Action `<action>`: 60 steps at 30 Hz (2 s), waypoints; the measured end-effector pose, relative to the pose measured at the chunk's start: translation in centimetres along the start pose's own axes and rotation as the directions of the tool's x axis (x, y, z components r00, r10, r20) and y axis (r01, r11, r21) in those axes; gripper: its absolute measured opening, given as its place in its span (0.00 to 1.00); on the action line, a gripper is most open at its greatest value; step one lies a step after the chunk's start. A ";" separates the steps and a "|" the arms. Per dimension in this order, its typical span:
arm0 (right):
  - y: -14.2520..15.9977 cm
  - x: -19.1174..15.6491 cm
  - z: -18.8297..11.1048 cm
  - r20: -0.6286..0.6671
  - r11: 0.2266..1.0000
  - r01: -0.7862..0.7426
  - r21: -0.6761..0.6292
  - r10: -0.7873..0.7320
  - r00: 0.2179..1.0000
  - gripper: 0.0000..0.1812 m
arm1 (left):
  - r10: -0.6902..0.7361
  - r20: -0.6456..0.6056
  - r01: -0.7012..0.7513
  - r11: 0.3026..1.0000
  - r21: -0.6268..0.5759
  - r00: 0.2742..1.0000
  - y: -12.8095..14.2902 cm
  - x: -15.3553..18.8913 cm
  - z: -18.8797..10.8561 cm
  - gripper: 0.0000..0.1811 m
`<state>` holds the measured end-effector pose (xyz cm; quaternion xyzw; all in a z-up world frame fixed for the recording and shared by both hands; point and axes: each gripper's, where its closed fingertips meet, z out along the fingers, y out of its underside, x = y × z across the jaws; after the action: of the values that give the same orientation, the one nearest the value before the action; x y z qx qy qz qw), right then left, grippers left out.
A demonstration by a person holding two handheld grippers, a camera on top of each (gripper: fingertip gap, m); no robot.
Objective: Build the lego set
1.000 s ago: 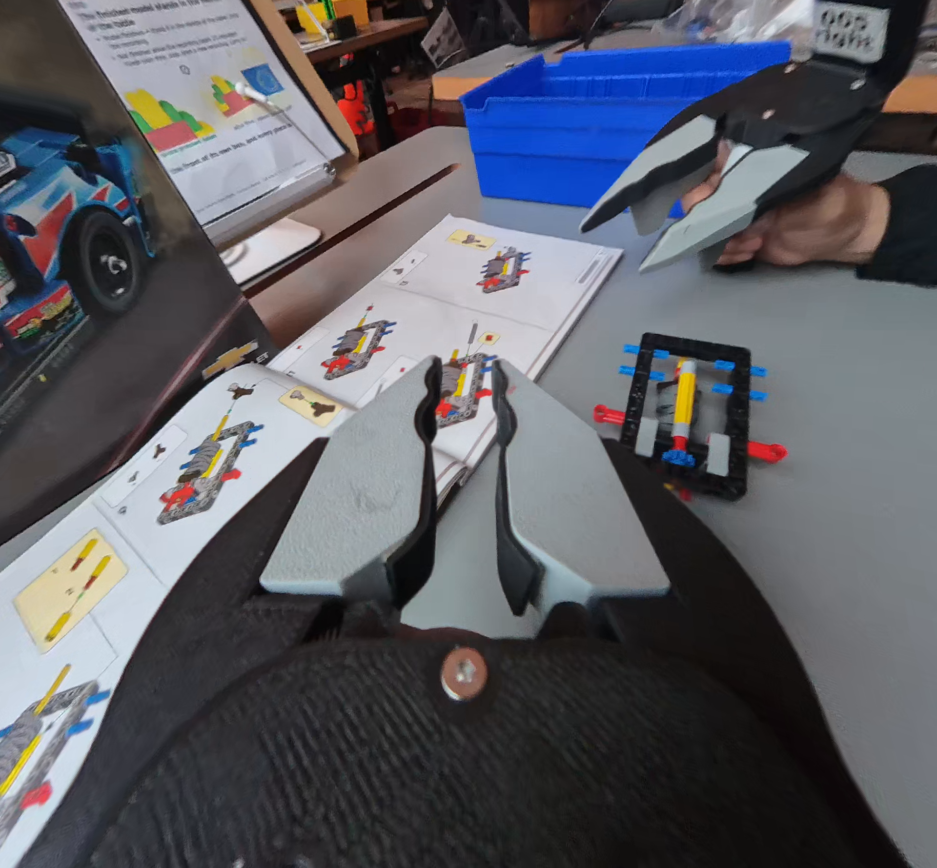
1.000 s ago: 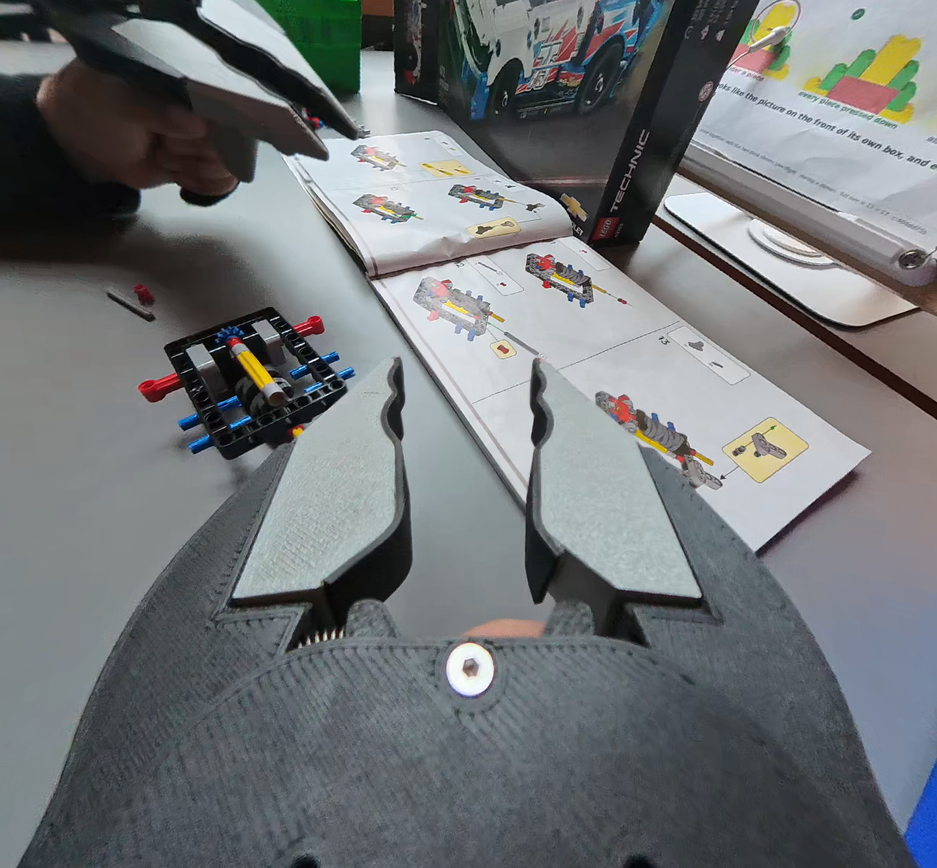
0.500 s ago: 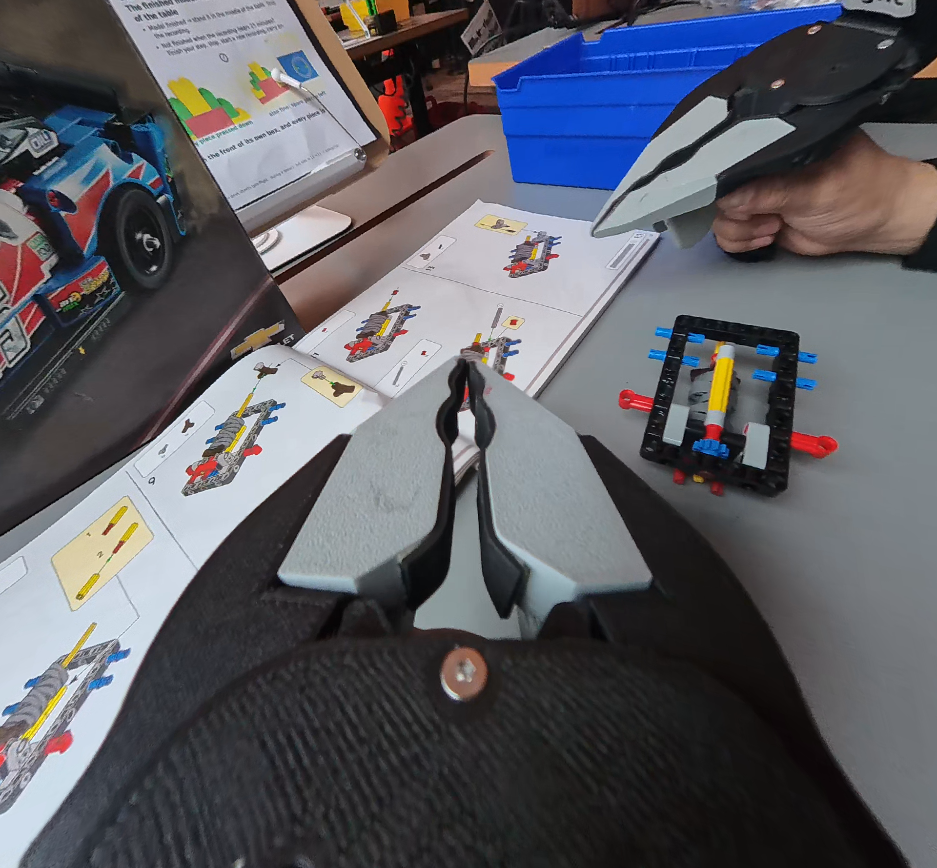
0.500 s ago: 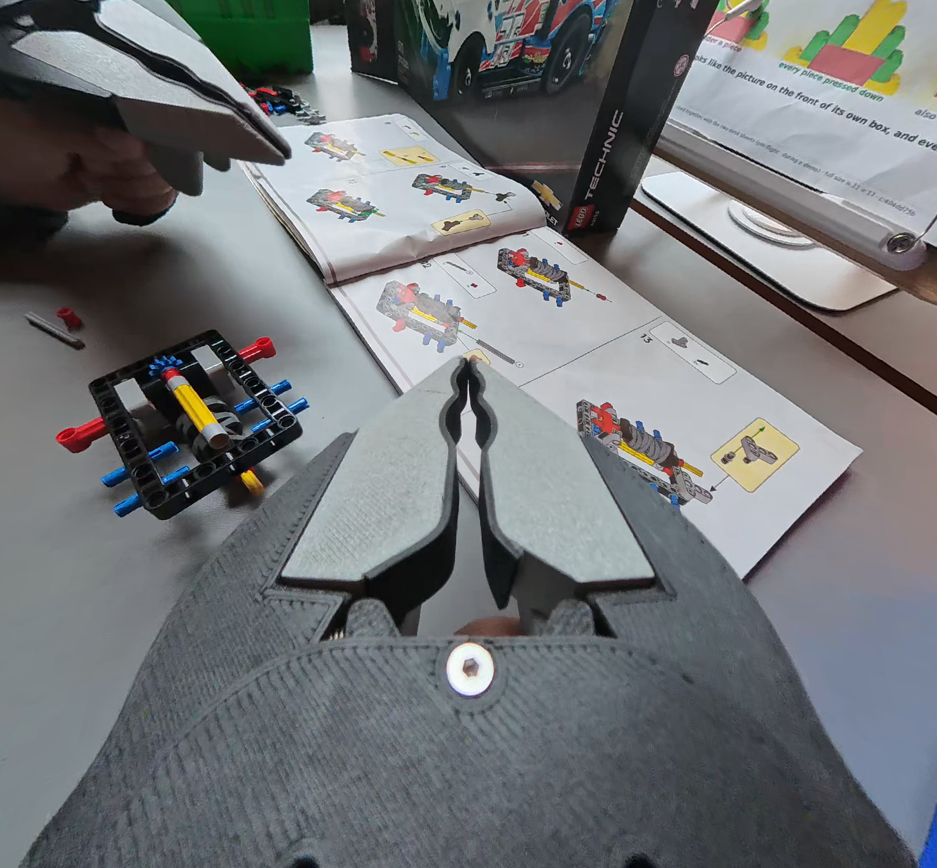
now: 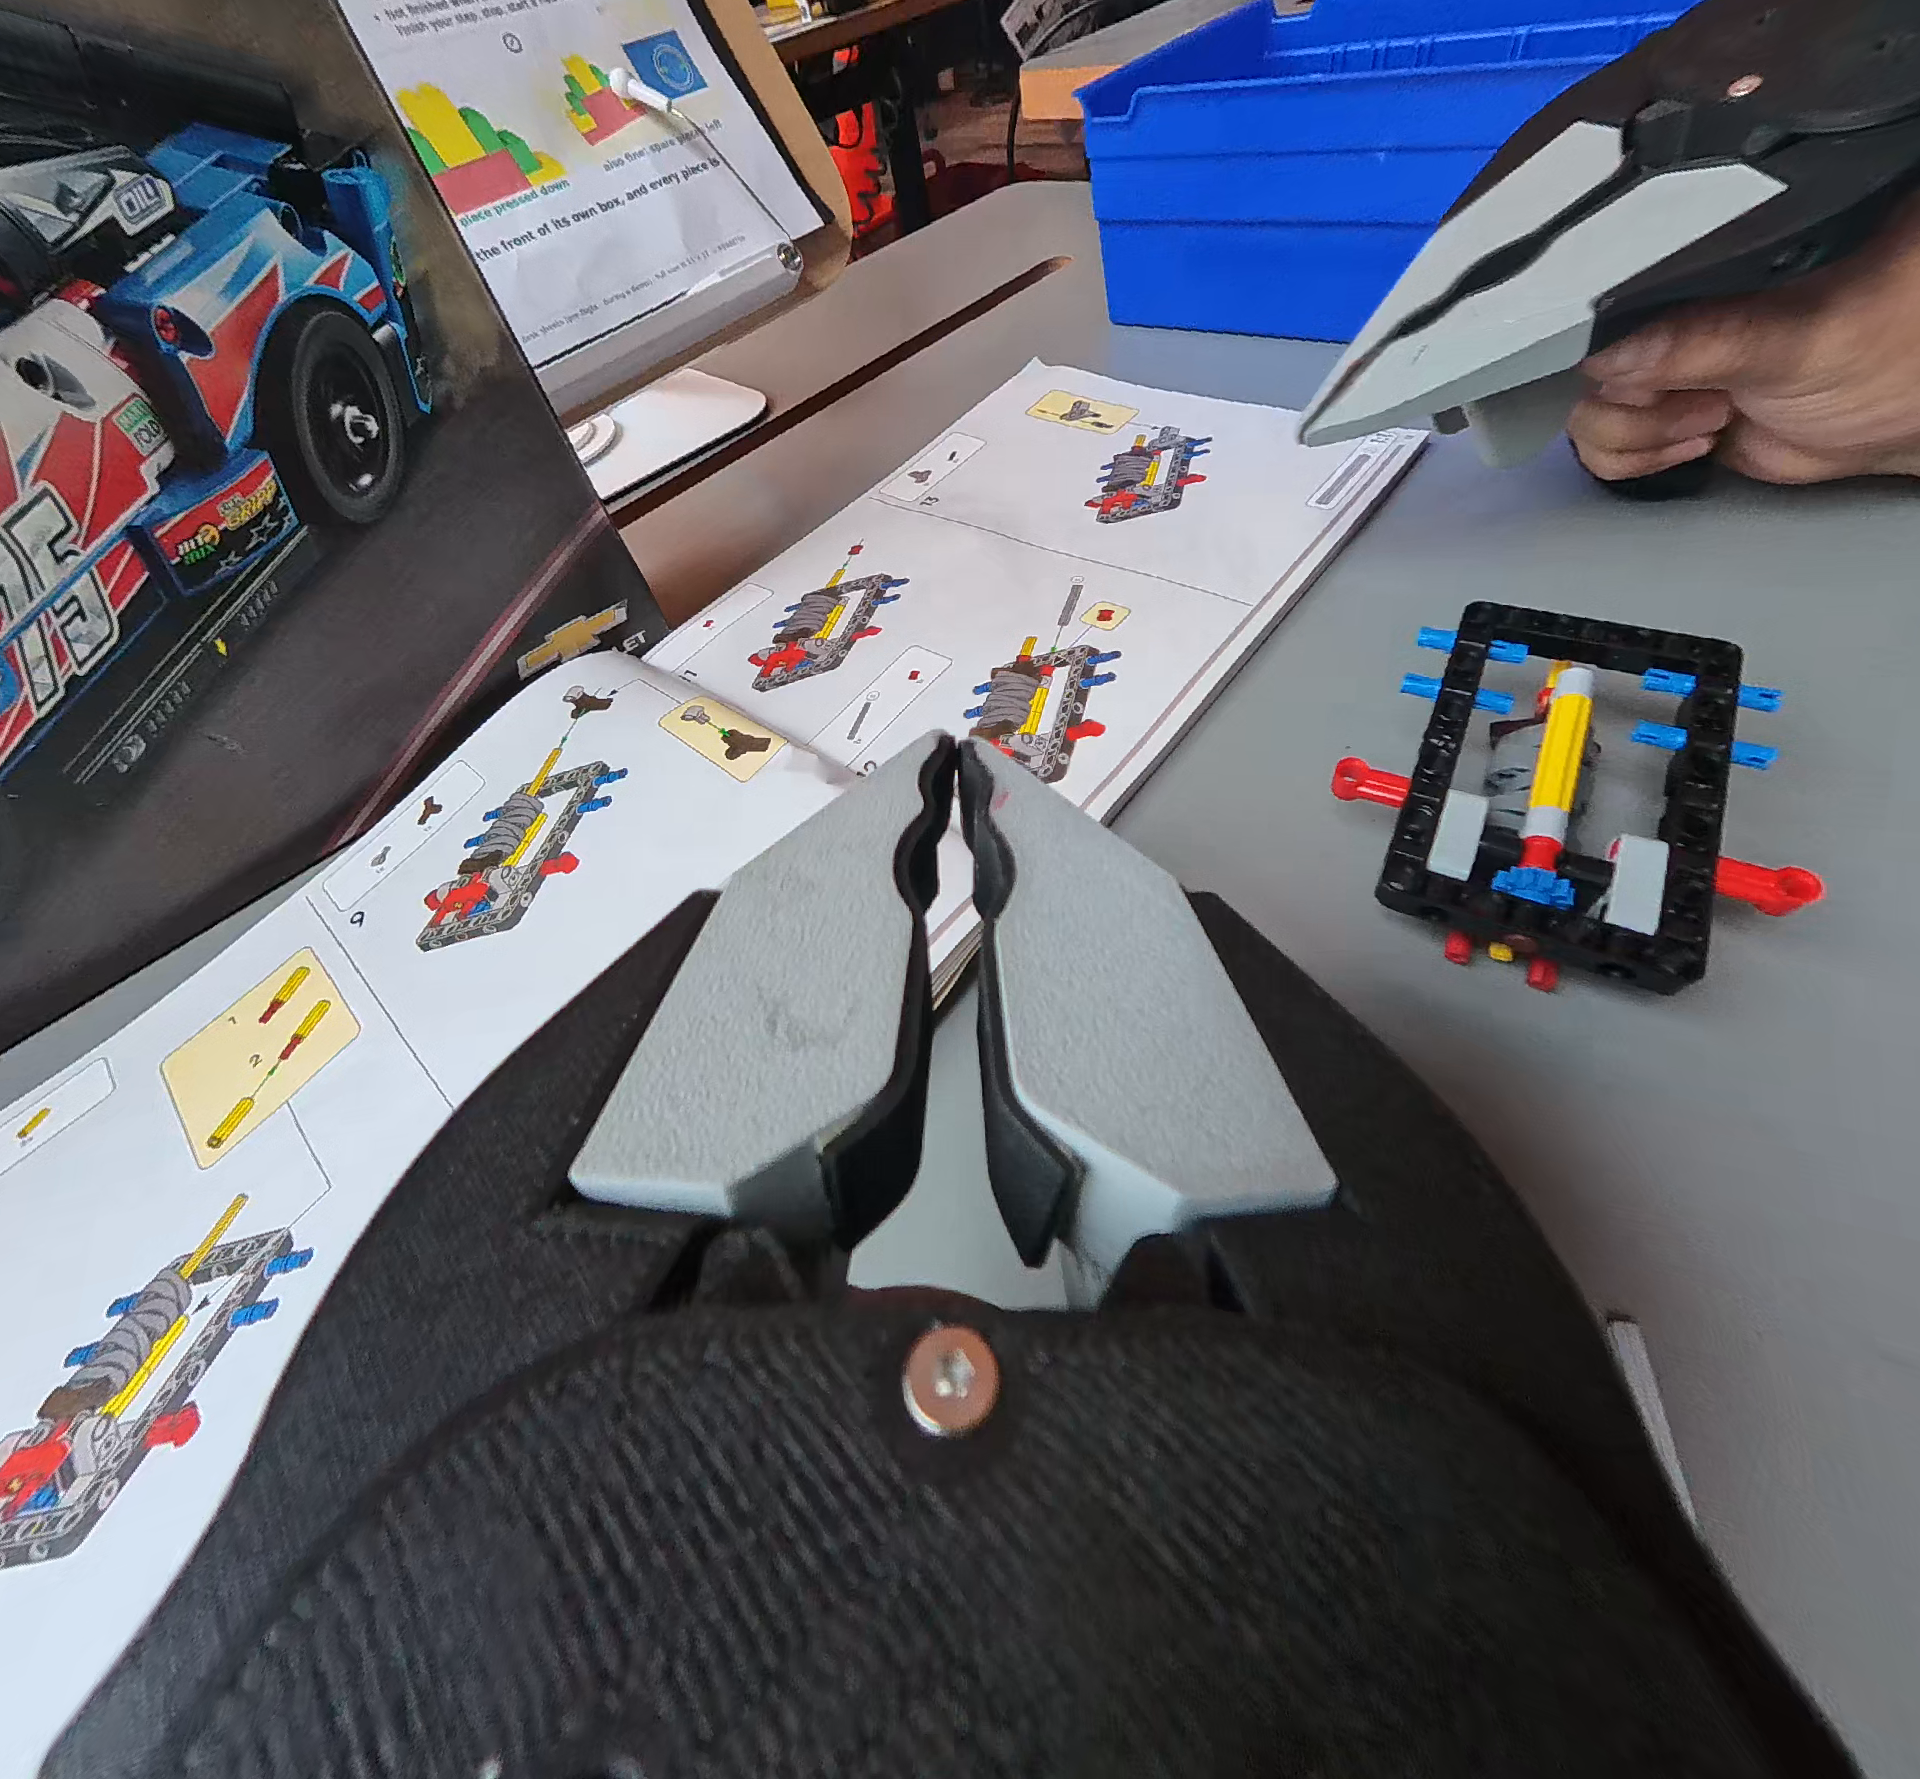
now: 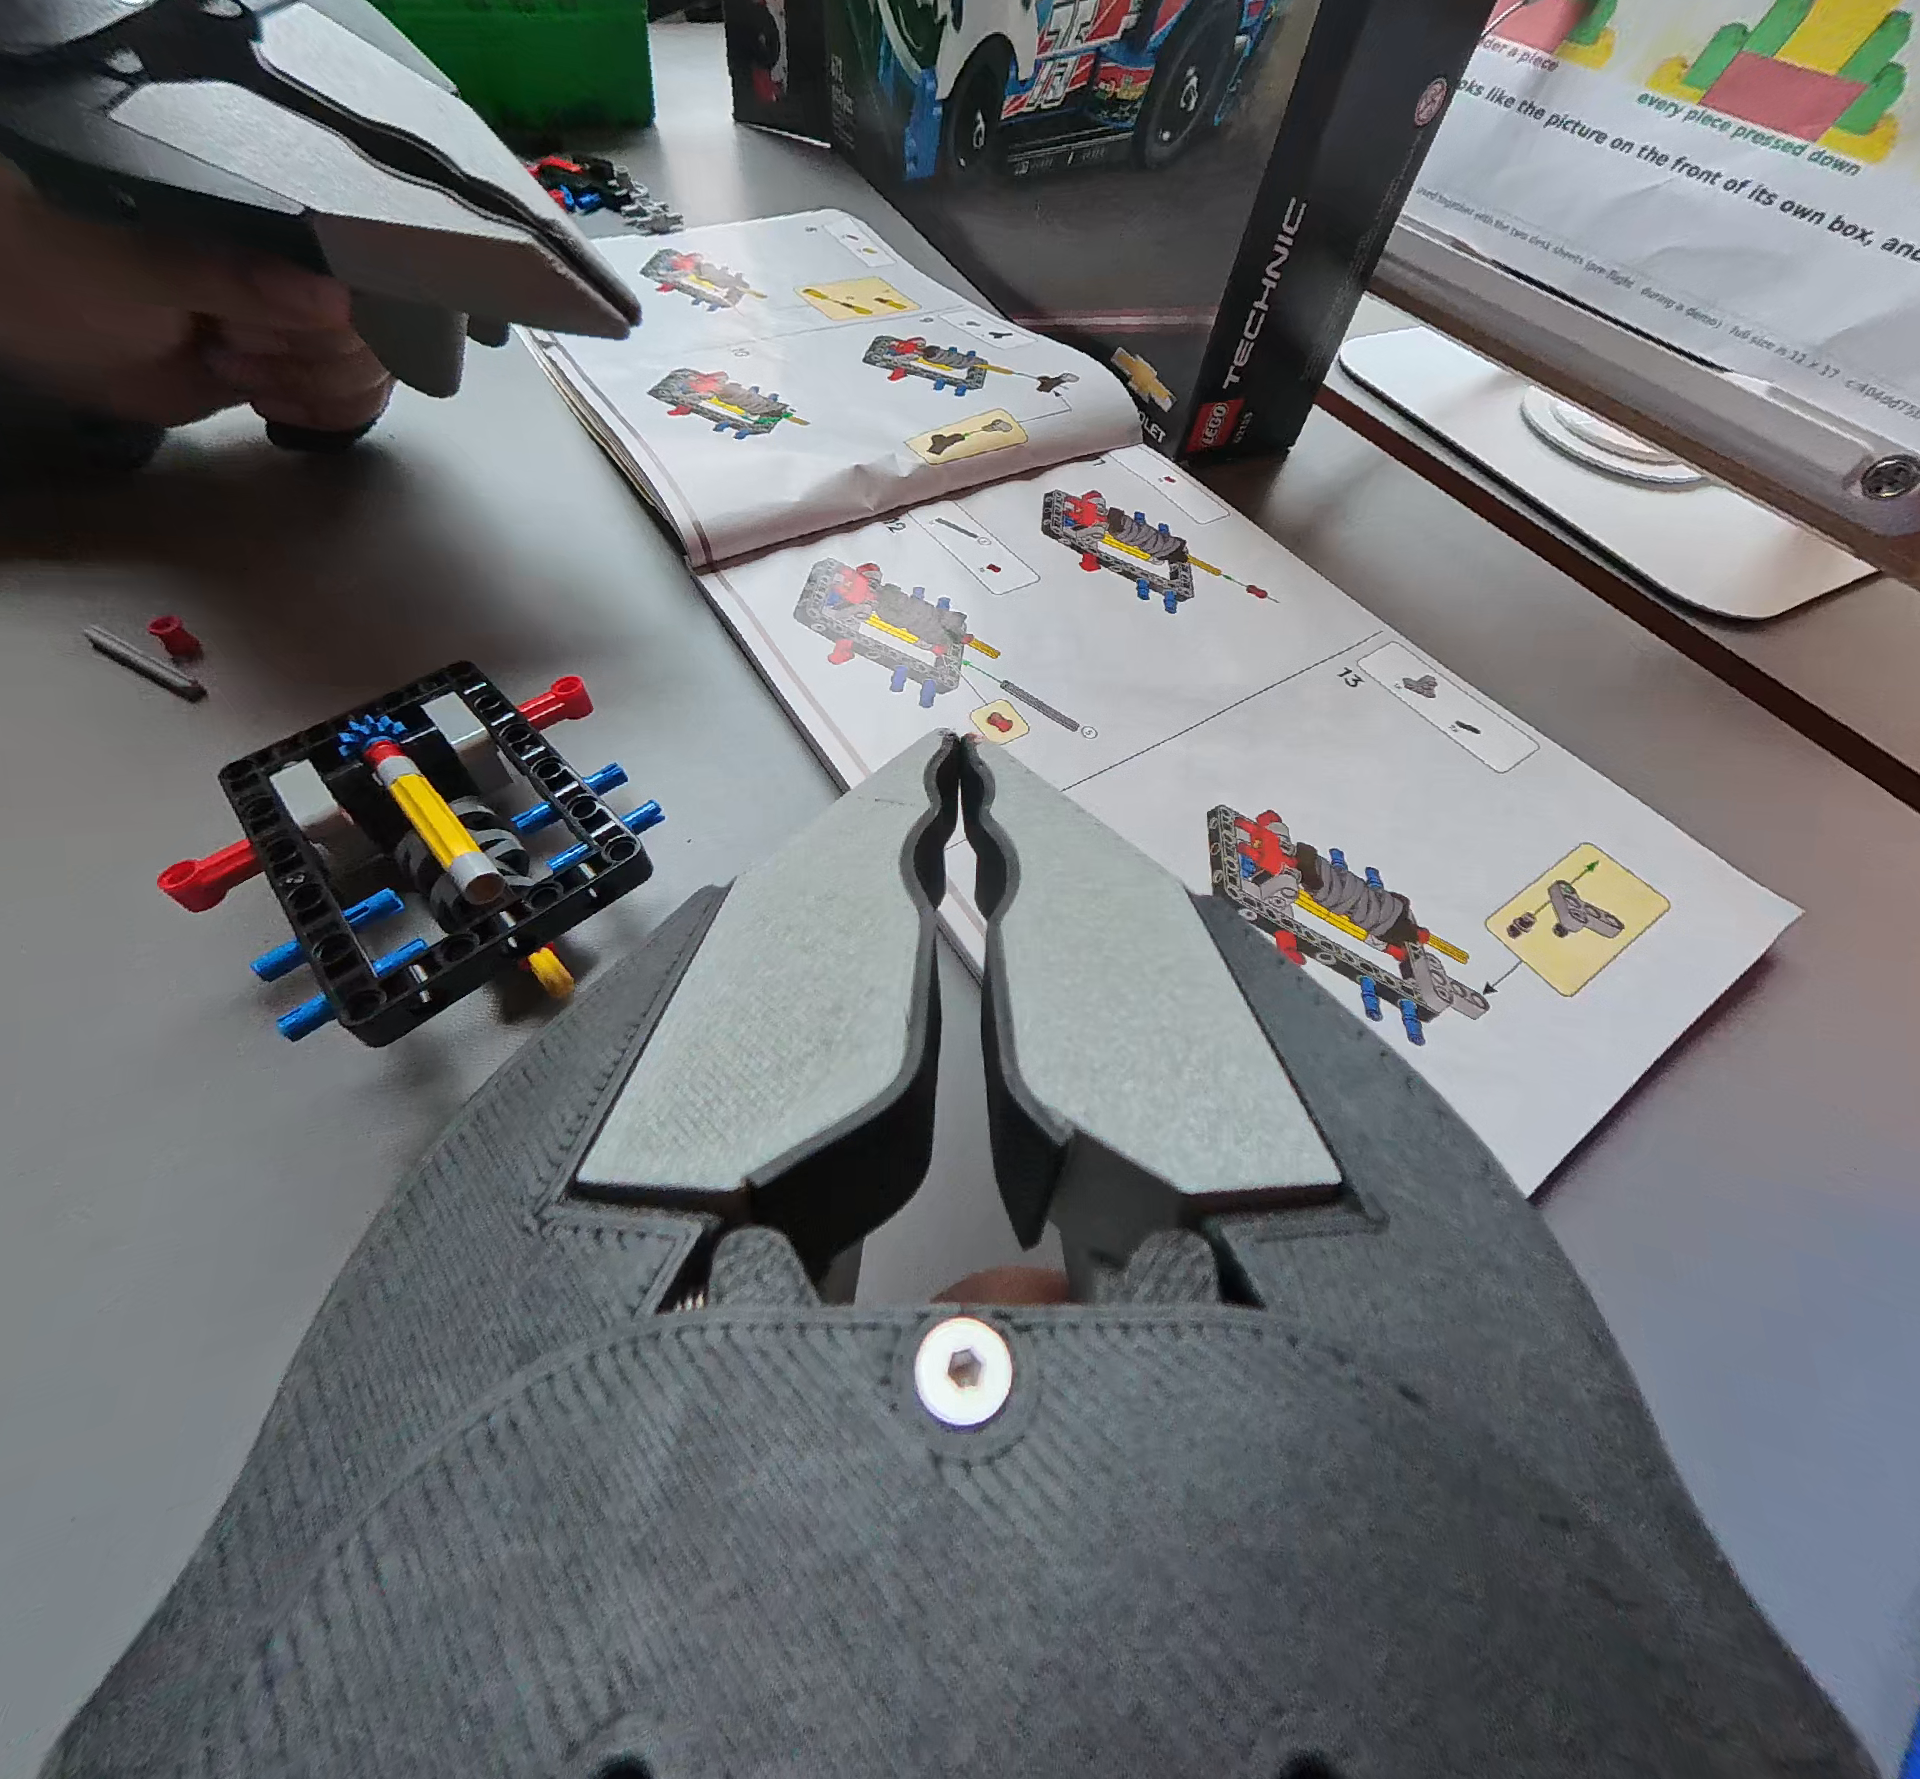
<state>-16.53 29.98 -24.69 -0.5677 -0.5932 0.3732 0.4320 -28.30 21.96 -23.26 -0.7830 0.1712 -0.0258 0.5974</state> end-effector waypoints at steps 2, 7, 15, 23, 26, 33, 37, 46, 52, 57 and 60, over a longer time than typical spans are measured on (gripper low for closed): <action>-0.2 0.0 -0.1 0.004 1.000 0.002 0.017 -0.002 1.000 0.00 | -0.009 0.007 0.009 1.000 0.010 1.000 -0.1 -0.2 -0.1 0.00; -0.3 0.2 -0.5 0.023 0.999 -0.038 0.037 0.037 0.999 0.00 | -0.061 -0.026 0.062 0.997 0.044 0.998 -0.6 0.0 -0.2 0.00; 0.6 0.0 0.2 0.076 0.996 -0.081 -0.026 0.083 0.994 0.00 | -0.081 -0.063 0.083 0.996 0.021 0.995 -0.2 0.3 0.0 0.00; 0.3 -0.1 -0.1 0.081 0.997 -0.079 -0.006 0.079 0.994 0.00 | -0.092 -0.107 0.092 0.996 -0.003 0.990 0.1 0.8 0.2 0.00; 0.0 0.1 -0.4 0.100 0.993 -0.114 0.020 0.112 0.989 0.00 | -0.111 -0.111 0.113 0.994 0.014 0.988 -0.1 0.6 0.0 0.00; -0.1 0.1 -0.4 0.116 0.991 -0.134 0.022 0.131 0.985 0.00 | -0.067 -0.201 0.049 0.995 -0.091 0.977 1.0 2.0 -1.4 0.02; -0.1 -0.1 -0.5 0.111 0.994 -0.105 0.027 0.101 0.989 0.00 | -0.114 -0.380 0.020 0.970 -0.242 0.918 2.3 5.1 -5.0 0.07; -0.1 -0.2 -0.4 0.110 0.995 -0.095 0.024 0.092 0.990 0.00 | -0.133 -0.409 0.040 0.973 -0.229 0.903 4.5 6.7 -8.4 0.09; 0.1 -0.2 -0.2 0.114 0.995 -0.098 0.005 0.097 0.989 0.00 | -0.117 -0.422 0.028 0.977 -0.212 0.899 4.9 7.1 -8.9 0.11; 0.2 -0.2 -0.2 0.124 0.994 -0.113 0.002 0.112 0.986 0.00 | -0.107 -0.437 0.041 0.986 -0.159 0.893 4.2 7.0 -9.4 0.09; 0.2 -0.3 -0.2 0.128 0.994 -0.113 0.002 0.112 0.985 0.00 | -0.081 -0.458 -0.002 0.984 -0.178 0.885 4.8 7.5 -9.7 0.09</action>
<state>-16.28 29.72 -24.79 -0.5734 -0.5848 0.4352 0.3739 -24.74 9.67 -26.26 -0.8065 0.2944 -0.2094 0.4680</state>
